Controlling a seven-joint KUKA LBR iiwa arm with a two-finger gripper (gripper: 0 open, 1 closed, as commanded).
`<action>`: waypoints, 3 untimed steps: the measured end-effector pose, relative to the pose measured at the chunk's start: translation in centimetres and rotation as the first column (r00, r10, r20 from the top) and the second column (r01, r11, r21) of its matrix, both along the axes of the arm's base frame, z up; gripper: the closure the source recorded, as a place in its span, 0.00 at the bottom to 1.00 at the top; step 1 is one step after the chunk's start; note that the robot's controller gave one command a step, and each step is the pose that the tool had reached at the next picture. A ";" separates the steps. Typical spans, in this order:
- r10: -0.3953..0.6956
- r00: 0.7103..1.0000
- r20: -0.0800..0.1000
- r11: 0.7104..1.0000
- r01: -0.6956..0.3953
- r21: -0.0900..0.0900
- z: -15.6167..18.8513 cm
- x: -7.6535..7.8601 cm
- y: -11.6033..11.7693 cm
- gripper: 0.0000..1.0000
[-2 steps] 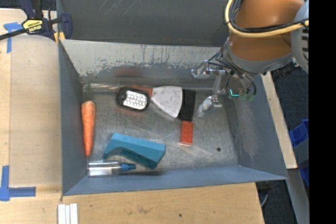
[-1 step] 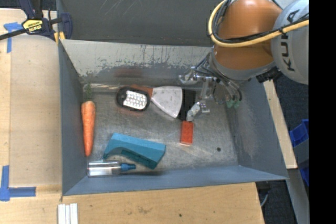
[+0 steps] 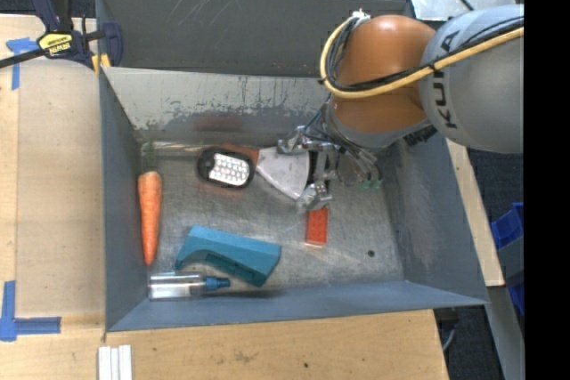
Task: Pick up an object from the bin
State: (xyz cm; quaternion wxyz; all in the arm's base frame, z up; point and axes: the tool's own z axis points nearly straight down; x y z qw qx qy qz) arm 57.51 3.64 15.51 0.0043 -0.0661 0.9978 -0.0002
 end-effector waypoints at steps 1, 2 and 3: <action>0.069 0.997 -0.019 0.998 -0.069 -0.002 -0.6 0.7 4.2 0.00; 0.081 0.997 -0.007 0.997 -0.081 0.000 -2.4 2.2 4.5 1.00; 0.081 0.997 -0.006 0.997 -0.081 0.000 -2.3 2.3 4.6 1.00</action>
Offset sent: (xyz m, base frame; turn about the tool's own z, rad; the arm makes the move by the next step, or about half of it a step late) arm 0.0217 0.0463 -0.0240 -0.0827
